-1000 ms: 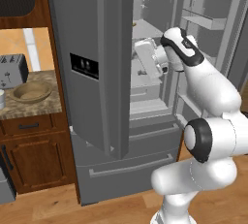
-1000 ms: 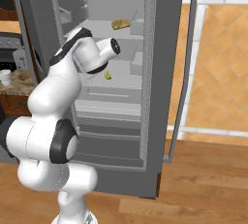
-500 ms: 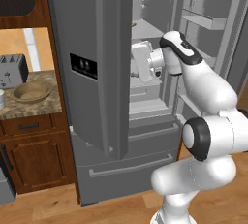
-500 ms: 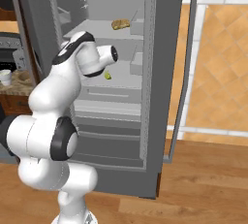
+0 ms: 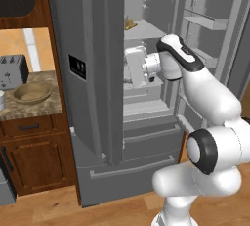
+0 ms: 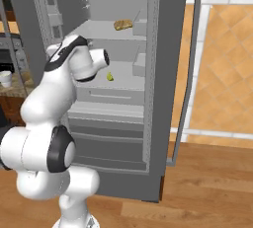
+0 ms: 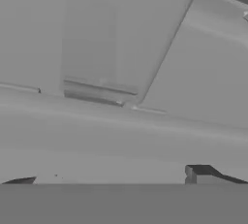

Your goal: Grab a lemon wedge from the fridge and one ice cube from the ice bowl, and put them in the glass of lemonade.

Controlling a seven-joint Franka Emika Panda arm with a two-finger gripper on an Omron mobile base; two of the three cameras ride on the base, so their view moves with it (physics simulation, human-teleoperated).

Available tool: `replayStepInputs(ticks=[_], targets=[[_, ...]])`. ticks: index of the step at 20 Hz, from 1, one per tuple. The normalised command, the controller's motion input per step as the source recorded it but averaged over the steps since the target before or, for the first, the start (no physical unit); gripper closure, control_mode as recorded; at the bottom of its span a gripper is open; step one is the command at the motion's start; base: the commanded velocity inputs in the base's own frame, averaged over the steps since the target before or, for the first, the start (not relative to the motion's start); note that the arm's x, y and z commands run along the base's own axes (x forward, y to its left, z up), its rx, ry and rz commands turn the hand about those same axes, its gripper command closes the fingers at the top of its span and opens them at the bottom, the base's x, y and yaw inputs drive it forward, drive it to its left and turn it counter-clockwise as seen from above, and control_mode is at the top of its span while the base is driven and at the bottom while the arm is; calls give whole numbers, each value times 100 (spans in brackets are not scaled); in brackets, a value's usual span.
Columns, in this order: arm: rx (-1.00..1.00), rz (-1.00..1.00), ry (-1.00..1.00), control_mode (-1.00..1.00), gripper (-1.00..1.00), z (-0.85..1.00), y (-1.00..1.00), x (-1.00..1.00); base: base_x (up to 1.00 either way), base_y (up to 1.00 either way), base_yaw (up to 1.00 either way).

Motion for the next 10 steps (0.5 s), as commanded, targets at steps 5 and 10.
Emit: replayStepInputs(ticks=[5,10], targets=[[0,3,-15,-100,-100,0,84,-66,0,0,0],[0,0,-14,-100,-100,0,85,-58,0,0,0]])
